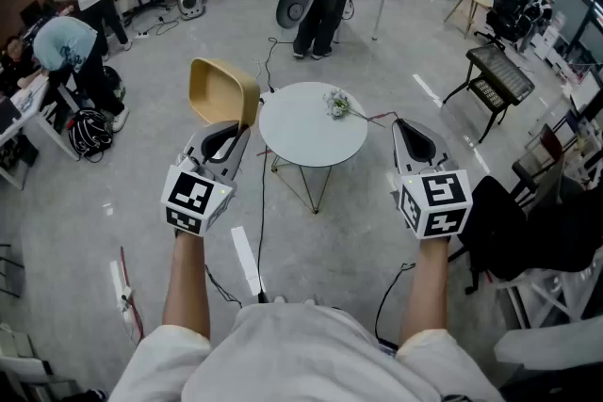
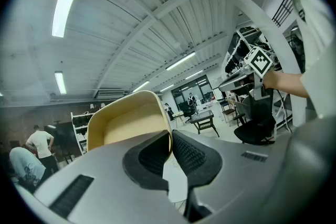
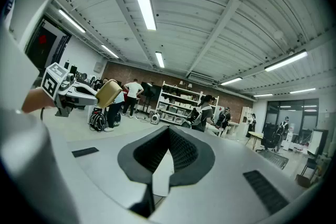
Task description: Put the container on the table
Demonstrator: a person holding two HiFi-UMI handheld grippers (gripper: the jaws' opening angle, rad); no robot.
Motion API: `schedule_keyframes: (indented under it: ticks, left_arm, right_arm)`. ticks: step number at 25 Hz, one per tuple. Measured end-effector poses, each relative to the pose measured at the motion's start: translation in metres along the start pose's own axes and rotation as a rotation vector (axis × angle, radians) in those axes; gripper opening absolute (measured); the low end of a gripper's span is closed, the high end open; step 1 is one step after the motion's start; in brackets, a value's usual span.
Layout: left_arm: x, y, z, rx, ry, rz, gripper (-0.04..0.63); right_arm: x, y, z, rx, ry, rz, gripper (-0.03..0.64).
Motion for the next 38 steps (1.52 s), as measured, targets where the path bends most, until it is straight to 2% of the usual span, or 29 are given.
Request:
schedule_keyframes:
  ticks: [7,13,21,26,30,38]
  left_arm:
    - [-0.005,-0.007,-0.007,-0.008,0.010,-0.001,0.035]
    - [-0.028,-0.016,0.002,-0.010,0.037,-0.007,0.035]
    - [-0.091,0.000,0.033,0.014,0.056,-0.003,0.035]
    - [-0.158,0.051,0.082,0.016,0.051,0.001,0.035]
    - [-0.216,0.107,0.118,-0.010,0.062,0.014,0.035]
    - [-0.318,0.212,0.174,0.007,0.066,0.060,0.035]
  right_arm:
    - [-0.002,-0.006,0.003,-0.028,-0.018,-0.037,0.014]
    - [-0.022,-0.013,0.022,-0.061,-0.009,-0.172,0.014]
    - [-0.095,-0.044,0.044,-0.030,0.066,-0.163,0.014]
    - [-0.190,-0.053,0.046,-0.024,0.077,-0.152,0.014]
    - [-0.276,-0.060,0.036,-0.064,0.074,-0.120,0.014]
    - [-0.421,-0.067,0.016,-0.115,0.085,-0.102,0.014]
Point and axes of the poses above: the fingertips, and each gripper's own axes: x backward along the fingers, y to its left, z out of its underside, the point moved 4 cm from there along x, backward along the fingers, and after that the axes turned 12 degrees about -x, right-handed, at the moved point
